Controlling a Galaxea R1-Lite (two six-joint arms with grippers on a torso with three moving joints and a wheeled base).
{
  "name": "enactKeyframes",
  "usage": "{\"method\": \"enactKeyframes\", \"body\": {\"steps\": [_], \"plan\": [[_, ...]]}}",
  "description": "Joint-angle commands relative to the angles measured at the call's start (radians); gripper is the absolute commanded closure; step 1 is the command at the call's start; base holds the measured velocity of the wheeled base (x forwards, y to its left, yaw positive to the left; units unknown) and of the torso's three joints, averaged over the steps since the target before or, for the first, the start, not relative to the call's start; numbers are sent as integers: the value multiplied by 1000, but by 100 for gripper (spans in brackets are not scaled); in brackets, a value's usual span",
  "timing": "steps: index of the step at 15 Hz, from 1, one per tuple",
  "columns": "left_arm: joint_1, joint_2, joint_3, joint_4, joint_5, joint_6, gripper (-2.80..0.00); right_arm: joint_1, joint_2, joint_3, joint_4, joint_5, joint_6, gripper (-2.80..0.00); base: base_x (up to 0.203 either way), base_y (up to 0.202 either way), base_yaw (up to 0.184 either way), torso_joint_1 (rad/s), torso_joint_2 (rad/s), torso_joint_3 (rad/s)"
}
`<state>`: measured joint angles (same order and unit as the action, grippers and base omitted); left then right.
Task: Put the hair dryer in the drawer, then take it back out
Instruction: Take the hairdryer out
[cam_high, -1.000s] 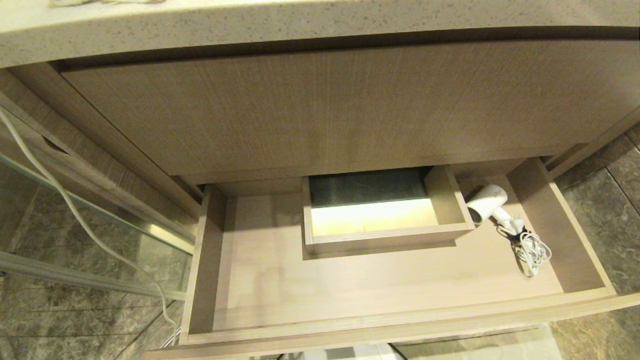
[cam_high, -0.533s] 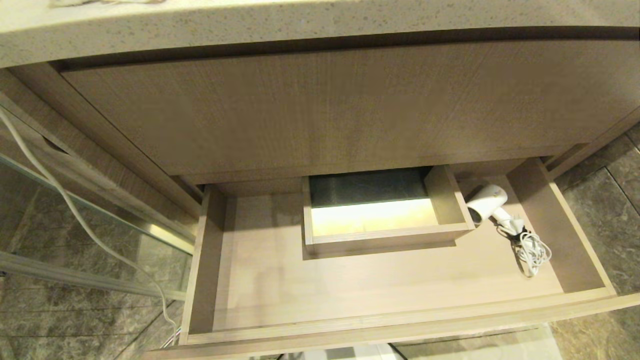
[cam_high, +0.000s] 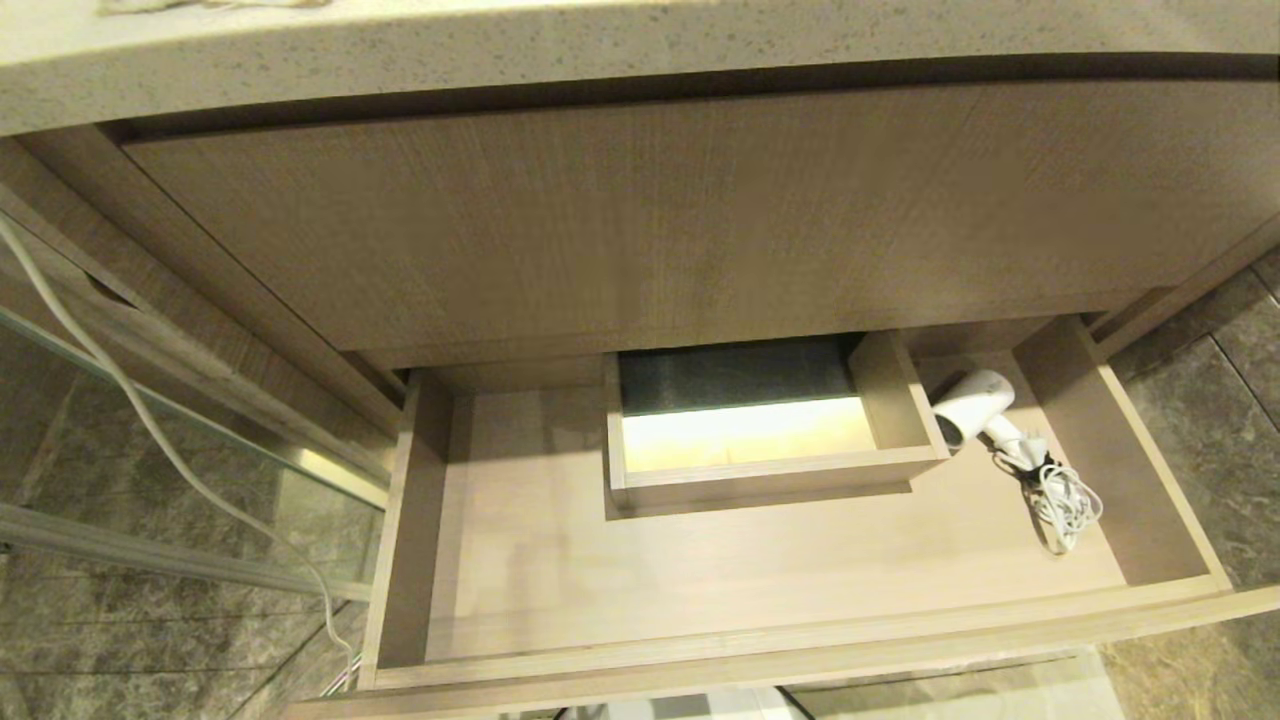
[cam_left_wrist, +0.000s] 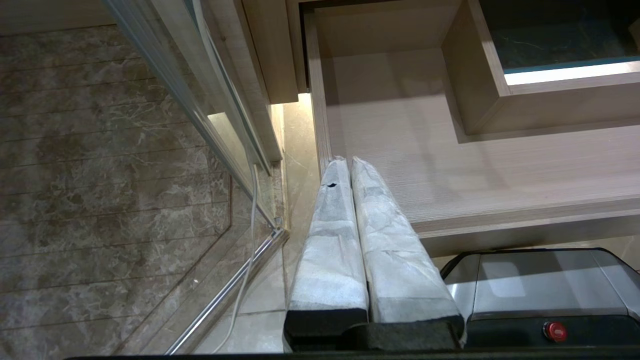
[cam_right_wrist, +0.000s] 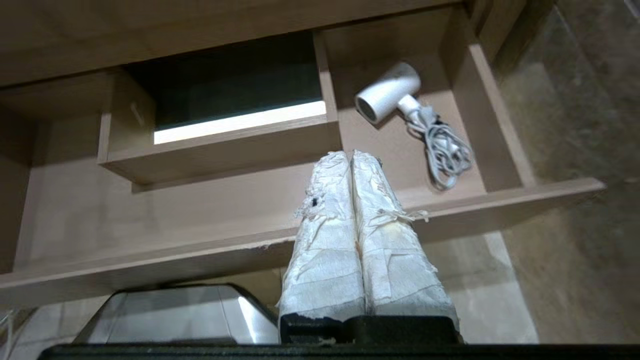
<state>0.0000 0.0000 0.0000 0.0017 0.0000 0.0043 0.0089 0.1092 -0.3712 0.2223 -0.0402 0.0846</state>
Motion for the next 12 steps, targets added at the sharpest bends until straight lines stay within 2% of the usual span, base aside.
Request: {"method": "enactKeyframes", "body": {"steps": [1,3,6,9,10,12], "plan": [[0,0,0,0,0,0,0,7,272,-185,117,-30,5,0,0,0,0,0,0,0],[0,0,0,0,0,0,0,27,474,-262,157,-74,8,0,0,0,0,0,0,0],[0,0,1,0,0,0,0,34,785,-314,145,-129,9,0,0,0,0,0,0,0],[0,0,0,0,0,0,0,-56,1084,-370,98,-138,-21,0,0,0,0,0,0,0],[0,0,1,0,0,0,0,-100,1175,-393,73,-129,-44,-280,0,0,0,0,0,0],[0,0,1,0,0,0,0,-180,1360,-441,21,-115,-164,-280,0,0,0,0,0,0]]}}
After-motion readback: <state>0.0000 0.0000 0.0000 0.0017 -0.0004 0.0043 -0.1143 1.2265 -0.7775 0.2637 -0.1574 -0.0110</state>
